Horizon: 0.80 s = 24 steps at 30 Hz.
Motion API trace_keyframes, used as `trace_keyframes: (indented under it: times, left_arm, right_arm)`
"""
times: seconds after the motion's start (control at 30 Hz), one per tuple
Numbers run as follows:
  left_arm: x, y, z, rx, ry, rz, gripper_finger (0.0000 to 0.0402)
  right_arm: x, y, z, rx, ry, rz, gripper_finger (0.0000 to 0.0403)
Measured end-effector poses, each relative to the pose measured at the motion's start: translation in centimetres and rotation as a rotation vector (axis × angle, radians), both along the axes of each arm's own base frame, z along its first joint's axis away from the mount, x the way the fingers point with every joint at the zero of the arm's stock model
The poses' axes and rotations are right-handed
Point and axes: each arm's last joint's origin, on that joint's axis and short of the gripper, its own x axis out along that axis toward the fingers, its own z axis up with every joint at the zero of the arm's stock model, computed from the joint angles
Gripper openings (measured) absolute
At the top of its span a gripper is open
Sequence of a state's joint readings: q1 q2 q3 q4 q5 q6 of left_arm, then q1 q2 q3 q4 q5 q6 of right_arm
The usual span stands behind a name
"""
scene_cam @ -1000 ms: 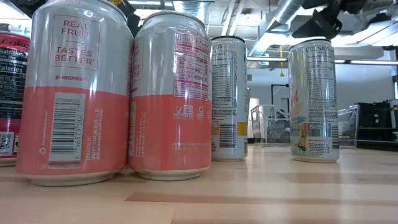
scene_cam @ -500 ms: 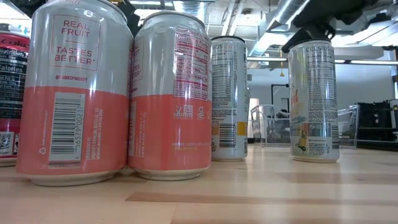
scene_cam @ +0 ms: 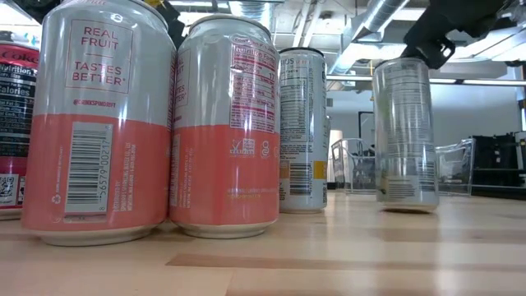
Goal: Sort soda cans
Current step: Put the right black and white soda can in the right transparent bin
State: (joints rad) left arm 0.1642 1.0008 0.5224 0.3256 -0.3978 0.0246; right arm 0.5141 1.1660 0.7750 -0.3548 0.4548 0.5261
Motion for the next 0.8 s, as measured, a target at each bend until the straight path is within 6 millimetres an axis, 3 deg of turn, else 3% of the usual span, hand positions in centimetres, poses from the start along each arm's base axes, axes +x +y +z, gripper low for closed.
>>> trace_keyframes:
  times: [0.43,0.67,0.8]
  left_arm:
    - [0.0,0.0,0.0,0.007,0.003,-0.001,0.0247]
    - [0.0,0.0,0.0,0.008,0.003,-0.001,0.0247]
    - [0.0,0.0,0.0,0.008,0.003,-0.001,0.0247]
  right_arm:
    - [0.2,0.2,0.2,-0.067,-0.030,0.053,0.0368]
    - [0.6,0.3,1.6,-0.085,-0.076,0.073,0.0368]
    - [0.3,0.2,1.3,-0.114,-0.022,0.085,0.0368]
